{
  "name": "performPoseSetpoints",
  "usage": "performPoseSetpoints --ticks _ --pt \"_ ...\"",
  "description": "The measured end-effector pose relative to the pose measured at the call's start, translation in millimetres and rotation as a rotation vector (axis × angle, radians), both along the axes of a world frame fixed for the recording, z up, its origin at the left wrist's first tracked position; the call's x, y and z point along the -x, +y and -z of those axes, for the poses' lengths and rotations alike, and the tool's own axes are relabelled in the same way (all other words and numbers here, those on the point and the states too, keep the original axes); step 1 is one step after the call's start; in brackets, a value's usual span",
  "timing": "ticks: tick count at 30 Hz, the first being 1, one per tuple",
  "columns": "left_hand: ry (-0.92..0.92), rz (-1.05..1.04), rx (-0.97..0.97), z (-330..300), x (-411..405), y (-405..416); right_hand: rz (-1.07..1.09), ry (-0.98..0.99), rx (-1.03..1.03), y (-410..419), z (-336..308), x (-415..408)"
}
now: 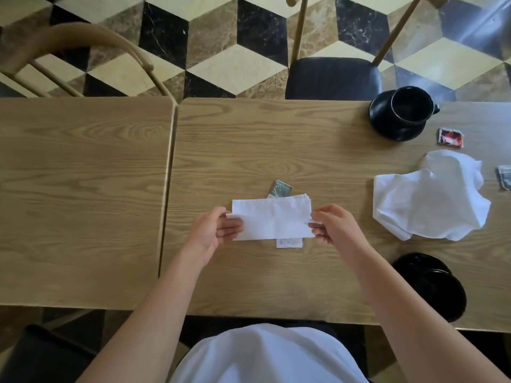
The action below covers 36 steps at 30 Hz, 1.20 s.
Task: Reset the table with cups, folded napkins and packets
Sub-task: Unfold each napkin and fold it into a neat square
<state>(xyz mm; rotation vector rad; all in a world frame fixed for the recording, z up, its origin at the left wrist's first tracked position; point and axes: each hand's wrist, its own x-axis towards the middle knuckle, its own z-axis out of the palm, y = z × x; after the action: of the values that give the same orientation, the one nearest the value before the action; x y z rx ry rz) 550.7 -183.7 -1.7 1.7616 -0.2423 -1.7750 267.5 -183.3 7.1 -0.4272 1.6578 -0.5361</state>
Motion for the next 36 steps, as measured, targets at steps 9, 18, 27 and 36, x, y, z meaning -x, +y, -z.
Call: performPoseSetpoints --ticks 9,18,27,36 --pt "-0.047 0.044 -0.096 34.2 -2.8 -42.2 0.019 -0.027 -0.142 -53.9 35.5 -2.3" --pt "-0.679 0.407 0.207 40.2 12.4 -28.0 -0.278 0.376 0.066 -43.7 33.0 -10.9" --pt "-0.602 1.175 0.479 44.4 53.1 13.3 -0.998 0.355 0.166 0.5 41.3 -87.8" --pt "-0.641 1.130 0.352 55.1 40.9 6.9 -1.000 0.433 0.208 5.9 48.7 -79.3"
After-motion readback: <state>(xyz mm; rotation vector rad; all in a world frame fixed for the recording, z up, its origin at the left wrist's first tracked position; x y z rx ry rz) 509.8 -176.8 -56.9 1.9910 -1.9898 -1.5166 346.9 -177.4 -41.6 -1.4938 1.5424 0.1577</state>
